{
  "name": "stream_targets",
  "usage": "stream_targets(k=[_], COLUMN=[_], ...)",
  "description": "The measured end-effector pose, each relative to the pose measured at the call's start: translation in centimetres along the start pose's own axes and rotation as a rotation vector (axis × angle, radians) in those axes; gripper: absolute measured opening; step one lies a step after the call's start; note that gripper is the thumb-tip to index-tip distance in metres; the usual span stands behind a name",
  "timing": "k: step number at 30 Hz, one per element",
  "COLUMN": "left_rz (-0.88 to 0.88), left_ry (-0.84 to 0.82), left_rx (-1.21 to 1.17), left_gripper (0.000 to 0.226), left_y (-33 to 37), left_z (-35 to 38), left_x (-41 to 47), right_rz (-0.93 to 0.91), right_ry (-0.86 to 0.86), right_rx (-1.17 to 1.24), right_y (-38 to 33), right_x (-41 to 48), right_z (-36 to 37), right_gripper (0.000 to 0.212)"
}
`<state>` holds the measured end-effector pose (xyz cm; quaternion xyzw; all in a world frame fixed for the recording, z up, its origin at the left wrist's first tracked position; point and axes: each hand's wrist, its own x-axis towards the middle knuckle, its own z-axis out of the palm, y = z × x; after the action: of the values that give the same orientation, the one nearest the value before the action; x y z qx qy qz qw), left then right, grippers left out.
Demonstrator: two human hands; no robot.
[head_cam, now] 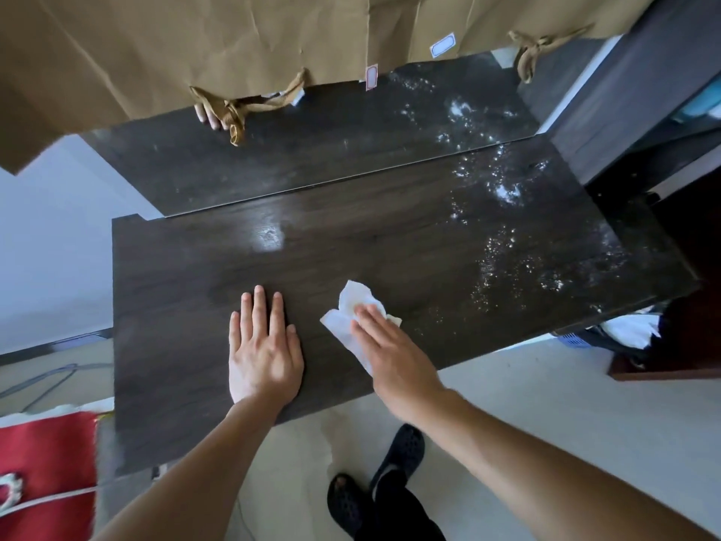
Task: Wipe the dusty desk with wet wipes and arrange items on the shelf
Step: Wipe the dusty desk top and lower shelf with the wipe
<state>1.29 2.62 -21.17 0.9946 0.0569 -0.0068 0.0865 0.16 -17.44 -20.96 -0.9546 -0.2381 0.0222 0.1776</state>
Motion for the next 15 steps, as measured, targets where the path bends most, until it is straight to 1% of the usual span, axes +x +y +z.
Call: stream_targets(k=[1, 3, 4, 5, 7, 8, 10, 11, 12, 13, 14, 15], left_rz=[0.001, 0.005, 0.008, 0.008, 0.008, 0.008, 0.007, 0.006, 0.007, 0.01, 0.012, 0.015], left_ry=[0.001, 0.003, 0.002, 0.002, -0.001, -0.002, 0.001, 0.003, 0.004, 0.006, 0.01, 0.013], left_rx=[0.005, 0.012, 0.012, 0.01, 0.007, 0.005, 0.001, -0.003, -0.006, -0.008, -0.009, -0.009], left_gripper=[0.058, 0.058, 0.058, 0.058, 0.058, 0.058, 0.058, 0.058, 0.058, 0.057, 0.057, 0.057], left_y=[0.0, -0.1, -0.1, -0.1, -0.1, -0.1, -0.1, -0.1, -0.1, -0.1, -0.1, -0.1], left_z=[0.0, 0.0, 0.0, 0.1, 0.1, 0.0, 0.0, 0.0, 0.0, 0.0, 0.0, 0.0], left_x=[0.0, 0.1, 0.1, 0.1, 0.0, -0.1, -0.1, -0.1, 0.0, 0.0, 0.0, 0.0], right_rz=[0.006, 0.159, 0.259, 0.354, 0.437, 0.409, 0.217, 0.118, 0.041, -0.013, -0.01, 0.05], right_ry=[0.007, 0.031, 0.043, 0.042, 0.092, 0.117, 0.119, 0.081, 0.039, 0.039, 0.072, 0.1], right_rx=[-0.001, -0.059, -0.085, -0.086, -0.076, -0.067, -0.035, -0.013, 0.001, 0.007, 0.01, -0.004], right_y=[1.6, 6.0, 7.8, 8.7, 6.9, 4.7, -0.3, -1.9, -2.2, -1.2, 0.6, 2.9], right_x=[0.0, 0.1, 0.1, 0.1, 0.1, -0.3, -1.7, -2.6, -3.1, -3.3, -3.5, -3.7], right_z=[-1.0, -2.9, -3.8, -4.2, -3.2, -2.0, 0.5, 1.3, 1.5, 0.9, 0.1, -0.5], right_gripper=[0.061, 0.069, 0.068, 0.065, 0.062, 0.061, 0.053, 0.052, 0.053, 0.052, 0.051, 0.049])
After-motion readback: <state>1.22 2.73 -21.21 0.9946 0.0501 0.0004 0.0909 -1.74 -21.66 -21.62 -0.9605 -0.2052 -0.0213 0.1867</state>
